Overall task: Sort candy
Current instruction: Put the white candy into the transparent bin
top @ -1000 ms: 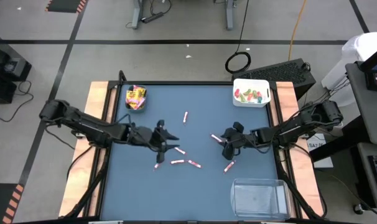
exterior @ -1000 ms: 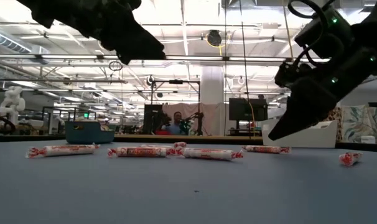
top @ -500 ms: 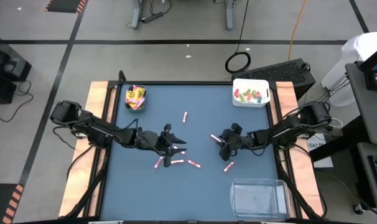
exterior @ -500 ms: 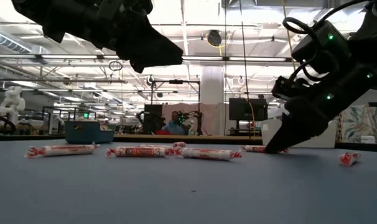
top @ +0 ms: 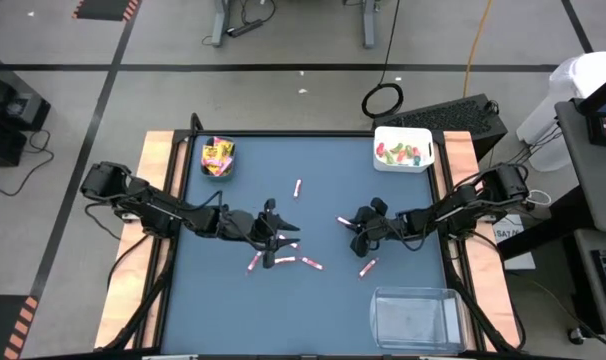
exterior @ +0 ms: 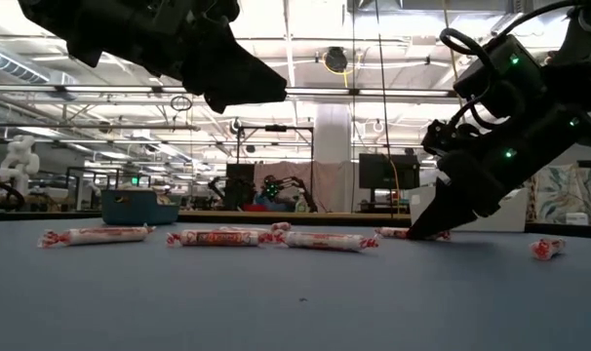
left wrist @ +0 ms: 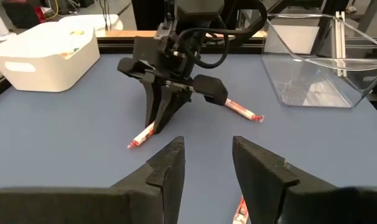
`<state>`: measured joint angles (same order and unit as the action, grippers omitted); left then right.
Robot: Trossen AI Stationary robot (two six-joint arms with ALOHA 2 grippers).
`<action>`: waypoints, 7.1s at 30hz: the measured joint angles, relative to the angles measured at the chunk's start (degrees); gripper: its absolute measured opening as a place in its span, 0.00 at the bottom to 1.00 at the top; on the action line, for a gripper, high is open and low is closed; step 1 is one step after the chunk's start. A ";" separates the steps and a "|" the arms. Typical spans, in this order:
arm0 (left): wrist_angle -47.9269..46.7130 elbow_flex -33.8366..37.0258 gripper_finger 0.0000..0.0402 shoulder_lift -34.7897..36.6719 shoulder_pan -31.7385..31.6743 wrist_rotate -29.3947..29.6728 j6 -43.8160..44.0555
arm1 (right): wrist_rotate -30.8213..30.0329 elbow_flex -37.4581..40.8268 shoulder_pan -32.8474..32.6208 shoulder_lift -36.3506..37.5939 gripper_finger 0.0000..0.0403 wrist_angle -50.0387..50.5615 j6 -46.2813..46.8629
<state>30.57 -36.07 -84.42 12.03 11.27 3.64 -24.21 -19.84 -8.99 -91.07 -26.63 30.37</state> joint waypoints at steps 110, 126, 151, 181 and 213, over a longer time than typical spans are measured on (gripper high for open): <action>3.43 -0.50 0.35 1.33 1.25 2.44 -1.03 | 0.33 -19.95 -22.62 37.55 0.15 29.03 -47.53; 3.48 -0.50 0.35 1.31 2.02 2.42 -0.96 | 1.20 -19.90 -22.61 37.55 0.15 29.05 -12.05; 3.69 -0.50 0.35 1.31 1.99 2.43 -0.92 | 19.52 -19.90 -30.25 37.53 0.15 41.69 16.97; -3.02 -0.50 0.35 1.29 1.99 3.66 0.63 | 21.59 -32.62 -44.00 13.41 0.14 66.20 40.21; -21.60 -0.46 0.35 -2.91 11.06 8.15 19.61 | 5.08 -48.60 -43.82 10.47 0.29 73.72 25.55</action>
<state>8.96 -36.53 -87.33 23.09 19.42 23.24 -19.13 -68.45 -52.82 -80.60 47.09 55.92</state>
